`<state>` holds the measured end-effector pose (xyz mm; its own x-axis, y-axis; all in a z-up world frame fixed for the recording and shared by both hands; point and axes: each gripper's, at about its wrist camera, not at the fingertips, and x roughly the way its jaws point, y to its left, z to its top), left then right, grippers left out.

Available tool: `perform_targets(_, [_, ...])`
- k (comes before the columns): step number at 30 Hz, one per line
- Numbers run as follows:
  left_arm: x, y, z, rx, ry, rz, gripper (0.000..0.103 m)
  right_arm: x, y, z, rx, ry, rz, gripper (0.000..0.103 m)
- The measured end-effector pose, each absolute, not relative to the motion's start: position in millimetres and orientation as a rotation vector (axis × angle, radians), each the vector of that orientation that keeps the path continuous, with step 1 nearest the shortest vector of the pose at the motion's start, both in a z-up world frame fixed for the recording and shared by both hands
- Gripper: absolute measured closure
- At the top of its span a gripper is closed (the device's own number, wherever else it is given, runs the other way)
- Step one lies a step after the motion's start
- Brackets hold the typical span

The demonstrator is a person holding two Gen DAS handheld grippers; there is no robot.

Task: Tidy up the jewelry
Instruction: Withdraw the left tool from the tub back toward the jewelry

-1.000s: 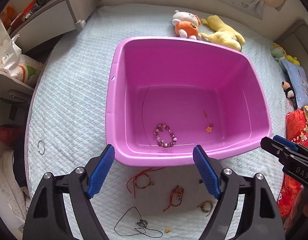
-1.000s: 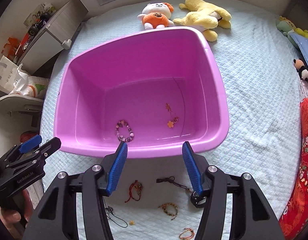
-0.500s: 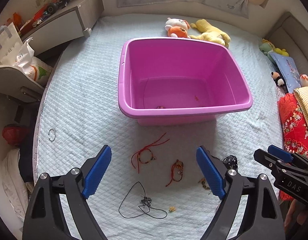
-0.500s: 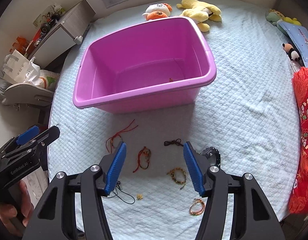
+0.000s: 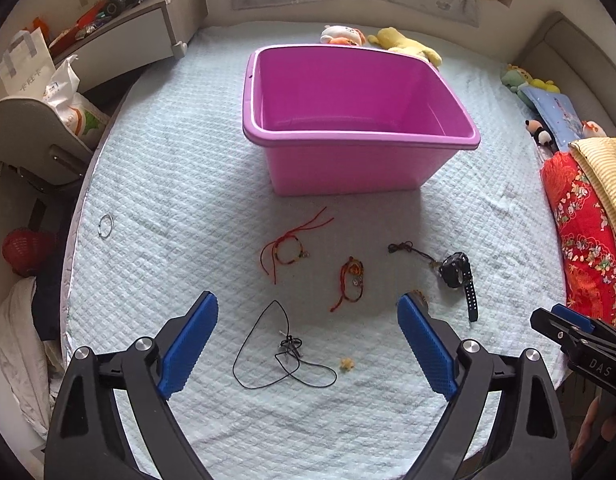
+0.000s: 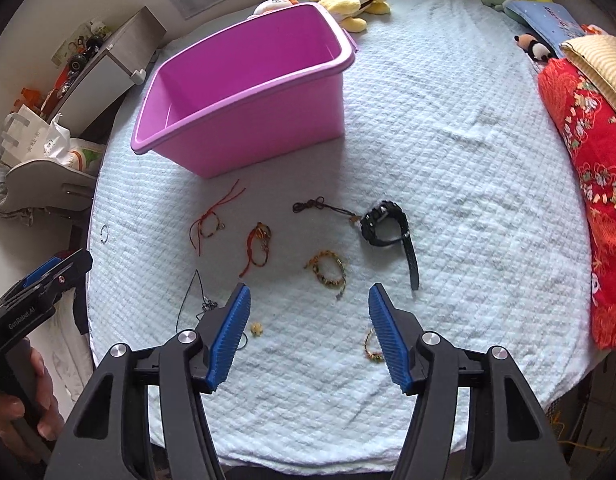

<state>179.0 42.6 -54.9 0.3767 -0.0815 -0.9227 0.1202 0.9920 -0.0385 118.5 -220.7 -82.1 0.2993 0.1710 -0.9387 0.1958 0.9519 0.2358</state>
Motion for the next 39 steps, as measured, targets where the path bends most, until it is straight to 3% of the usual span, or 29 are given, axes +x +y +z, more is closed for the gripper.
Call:
perform_targets(23, [12, 15, -135, -0.045, 1.181, 0.020, 0.013, -27, -264, -165, 0.188, 1.293, 0.068, 0.044])
perform_targets(39, [21, 8, -220, -0.040, 1.005, -0.007, 0.012, -23, -258, -245, 0.197, 1.165, 0.006, 0.044])
